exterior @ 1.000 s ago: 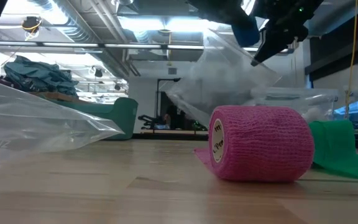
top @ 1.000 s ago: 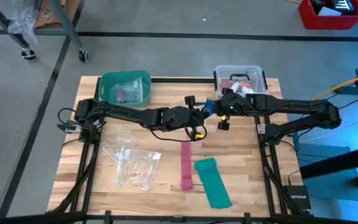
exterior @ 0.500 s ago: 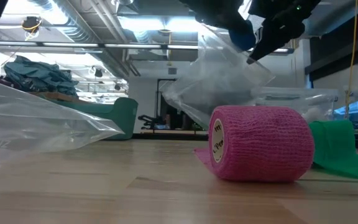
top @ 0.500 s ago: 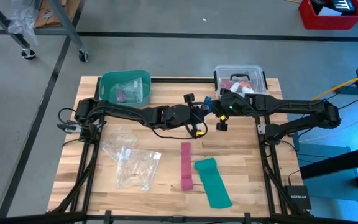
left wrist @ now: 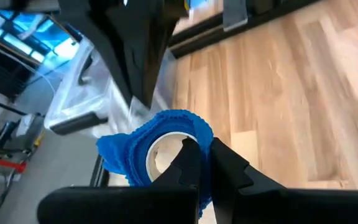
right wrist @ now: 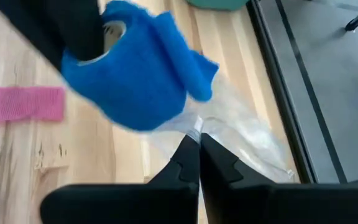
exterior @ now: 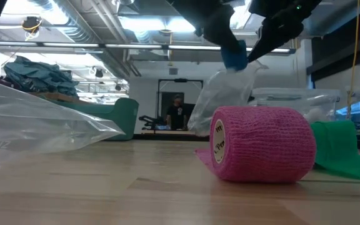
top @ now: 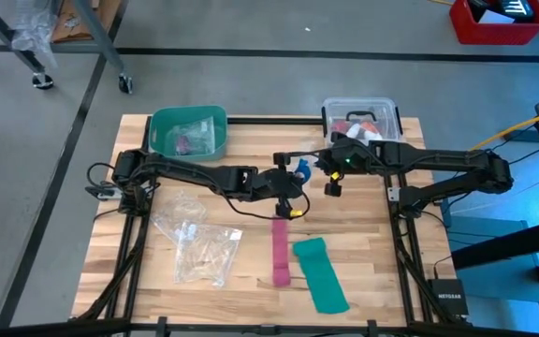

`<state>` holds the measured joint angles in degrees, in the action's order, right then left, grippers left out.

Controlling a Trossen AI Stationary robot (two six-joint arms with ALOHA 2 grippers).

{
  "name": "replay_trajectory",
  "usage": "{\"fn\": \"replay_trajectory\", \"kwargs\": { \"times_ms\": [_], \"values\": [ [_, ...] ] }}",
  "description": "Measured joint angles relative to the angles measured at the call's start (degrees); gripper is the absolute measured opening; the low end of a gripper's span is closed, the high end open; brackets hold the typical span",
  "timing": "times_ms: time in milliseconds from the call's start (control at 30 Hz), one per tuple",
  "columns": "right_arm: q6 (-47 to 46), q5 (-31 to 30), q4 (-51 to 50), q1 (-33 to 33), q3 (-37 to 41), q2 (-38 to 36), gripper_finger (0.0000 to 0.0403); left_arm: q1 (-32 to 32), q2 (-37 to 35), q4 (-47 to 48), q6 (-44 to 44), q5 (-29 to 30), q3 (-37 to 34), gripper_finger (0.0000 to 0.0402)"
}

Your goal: Roll bandage

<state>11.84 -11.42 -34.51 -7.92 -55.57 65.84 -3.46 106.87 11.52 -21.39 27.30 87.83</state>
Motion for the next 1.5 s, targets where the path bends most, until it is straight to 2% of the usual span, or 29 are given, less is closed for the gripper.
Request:
{"fn": "replay_trajectory", "kwargs": {
  "times_ms": [367, 667, 1167, 1367, 1500],
  "values": [
    [0.0, 0.0, 0.5, 0.0, 0.0, 0.0, 0.0001, -2.8, 0.0, -10.8, -5.5, 0.0, 0.0, 0.0001],
    [-1.4, 1.6, 2.0, 0.0, 0.0, 0.0, 0.0001, -4.2, 0.0, -11.0, -7.7, -2.0, 0.0, 0.0001],
    [-1.2, 7.4, 1.7, 0.0, 0.0, 0.0, 0.0001, -2.6, 0.0, -12.1, -10.3, -0.1, 0.0, 0.0002],
    [-1.5, 8.4, -0.5, 0.0, 0.0, 0.0, 0.0001, -2.6, 0.1, -12.0, -11.0, 1.1, 0.0, 0.0002],
    [-2.7, 10.7, -1.6, 0.0, 0.0, 0.0, 0.0001, -2.5, 0.1, -12.6, -11.8, 5.0, 0.0, 0.0002]
  ]
}}
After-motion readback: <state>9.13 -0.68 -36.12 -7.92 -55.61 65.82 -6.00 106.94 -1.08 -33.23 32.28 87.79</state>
